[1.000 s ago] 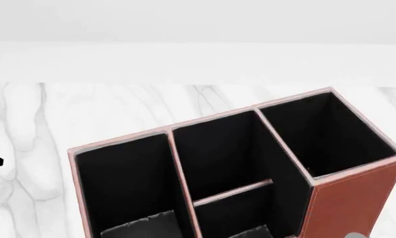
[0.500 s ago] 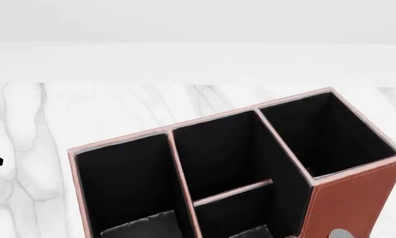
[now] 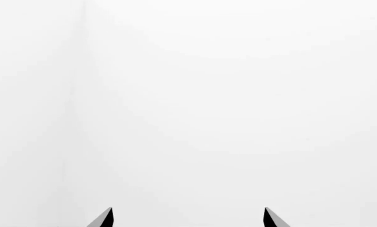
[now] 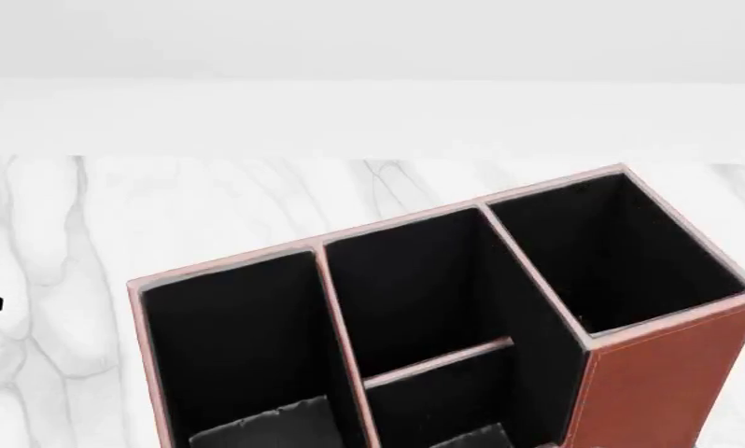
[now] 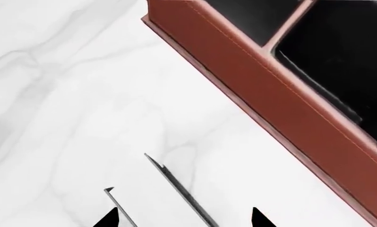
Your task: Pick up the book and place it in the front compartment of the caddy.
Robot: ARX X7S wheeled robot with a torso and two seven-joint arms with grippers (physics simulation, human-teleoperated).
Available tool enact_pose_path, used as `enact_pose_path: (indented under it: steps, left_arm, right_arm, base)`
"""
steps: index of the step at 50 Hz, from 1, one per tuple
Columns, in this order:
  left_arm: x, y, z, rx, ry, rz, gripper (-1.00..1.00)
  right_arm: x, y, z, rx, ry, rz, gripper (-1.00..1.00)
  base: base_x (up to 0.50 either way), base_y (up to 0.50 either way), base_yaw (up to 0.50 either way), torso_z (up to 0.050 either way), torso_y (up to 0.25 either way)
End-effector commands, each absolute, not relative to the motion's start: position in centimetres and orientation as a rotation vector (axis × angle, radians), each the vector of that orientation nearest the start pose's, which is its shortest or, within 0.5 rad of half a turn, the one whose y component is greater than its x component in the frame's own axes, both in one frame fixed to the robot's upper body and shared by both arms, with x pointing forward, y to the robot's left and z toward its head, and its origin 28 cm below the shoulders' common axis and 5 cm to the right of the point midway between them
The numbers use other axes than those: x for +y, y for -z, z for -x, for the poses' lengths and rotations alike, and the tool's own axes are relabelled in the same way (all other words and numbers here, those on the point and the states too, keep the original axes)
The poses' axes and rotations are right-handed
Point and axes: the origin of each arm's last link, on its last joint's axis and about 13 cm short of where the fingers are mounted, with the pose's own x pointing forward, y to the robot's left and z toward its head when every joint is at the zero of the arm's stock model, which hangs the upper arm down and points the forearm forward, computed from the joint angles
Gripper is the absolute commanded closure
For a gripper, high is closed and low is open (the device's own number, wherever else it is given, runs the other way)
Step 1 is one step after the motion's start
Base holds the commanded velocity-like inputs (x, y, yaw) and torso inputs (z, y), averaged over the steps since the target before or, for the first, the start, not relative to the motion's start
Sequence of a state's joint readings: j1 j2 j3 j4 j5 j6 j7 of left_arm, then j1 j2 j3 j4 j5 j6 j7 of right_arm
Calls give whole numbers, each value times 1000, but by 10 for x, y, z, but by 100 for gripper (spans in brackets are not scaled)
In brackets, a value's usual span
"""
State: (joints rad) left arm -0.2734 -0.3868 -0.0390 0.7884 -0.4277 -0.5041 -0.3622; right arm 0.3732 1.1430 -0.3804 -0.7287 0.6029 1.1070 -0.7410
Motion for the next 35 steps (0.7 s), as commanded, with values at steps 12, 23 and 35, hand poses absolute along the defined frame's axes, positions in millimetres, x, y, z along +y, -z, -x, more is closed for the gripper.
enact_pose_path:
  steps: [12,23,35]
  left_arm:
    - [244,-200,-208,-514,-93,11,-100]
    - [245,-200,-208,-515,-94,11,-100]
    - [245,-201,-208,-516,-95,11,-100]
  right_arm:
    - [-220,-156,-186,863,-1039,594,-100]
    - [-219,-153,-184,867,-1045,592,-100]
    - [-220,-162,-186,819,-1028,598,100]
  base:
    - [0,0,0,0,0]
    - [0,0,0,0,0]
    - [0,0,0,0,0]
